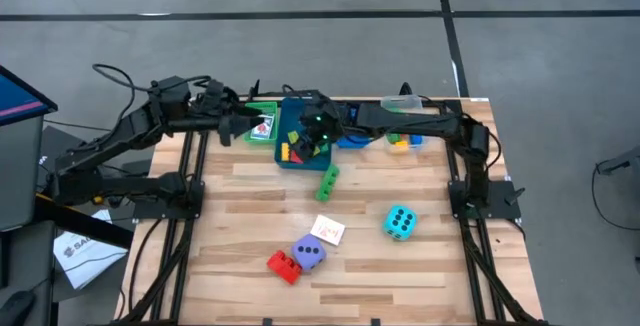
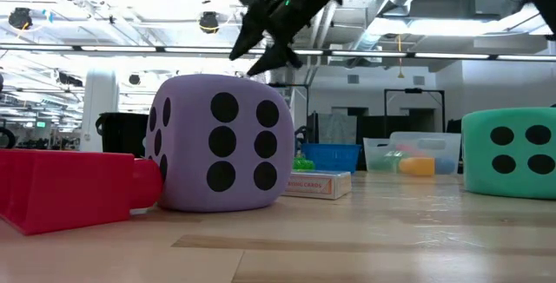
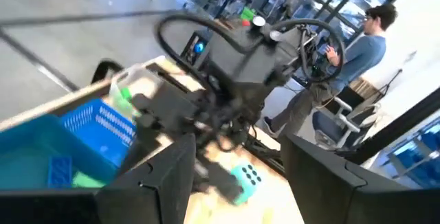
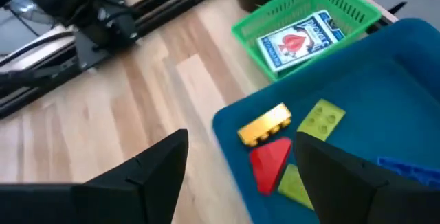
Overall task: Pick & Place Toys
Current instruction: Put the blue dice into the blue bin
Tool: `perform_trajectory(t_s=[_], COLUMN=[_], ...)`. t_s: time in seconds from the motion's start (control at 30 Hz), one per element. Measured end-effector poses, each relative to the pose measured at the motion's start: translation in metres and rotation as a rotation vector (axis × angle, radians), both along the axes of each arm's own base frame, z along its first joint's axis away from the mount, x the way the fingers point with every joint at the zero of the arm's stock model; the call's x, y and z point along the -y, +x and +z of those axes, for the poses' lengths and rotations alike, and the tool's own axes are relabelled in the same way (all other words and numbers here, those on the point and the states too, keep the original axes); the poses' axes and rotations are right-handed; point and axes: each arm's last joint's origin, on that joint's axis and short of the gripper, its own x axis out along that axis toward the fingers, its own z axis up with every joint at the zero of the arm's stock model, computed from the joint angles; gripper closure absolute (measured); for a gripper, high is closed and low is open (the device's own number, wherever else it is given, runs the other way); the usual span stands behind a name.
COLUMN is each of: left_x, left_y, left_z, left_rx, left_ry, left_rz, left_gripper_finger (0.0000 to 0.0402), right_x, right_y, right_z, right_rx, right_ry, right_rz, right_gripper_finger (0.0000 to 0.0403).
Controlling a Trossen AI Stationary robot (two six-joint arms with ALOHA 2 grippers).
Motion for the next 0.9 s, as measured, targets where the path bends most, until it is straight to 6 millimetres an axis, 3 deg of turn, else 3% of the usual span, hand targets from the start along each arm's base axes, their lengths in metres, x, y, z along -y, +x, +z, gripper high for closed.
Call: perform_trajectory(t_s=[0.27, 0.47, 0.73, 0.9], left_x=[0.004, 0.002, -0.003, -0.007], left_y=[-0.012, -0.009, 0.002, 0.01], left_z=[0.004, 0.003, -0.003, -0.008], left_rx=[0.003, -0.014, -0.071, -0.097], left_ry=[0.082, 0.109, 0.179, 0.166], left_rz=[0.02, 0.021, 0.004, 0.0], left_gripper_finger=[0.0193, 0.0193, 0.0193, 0.0193], right_x=[-0.032, -0.077, -0.173, -0.235], right_y=[-0.023, -0.036, -0.054, -0.078], right_z=[0.02, 0.025, 0.023, 0.011], right_rx=[-0.123, -0.19, -0.092, 0.017], right_ry=[-0.046, -0.042, 0.037, 0.125], right_rz=[-0.077, -0.194, -0.476, -0.676], right_gripper_finger=[0.0143, 0.0143, 0.0143, 0.0143])
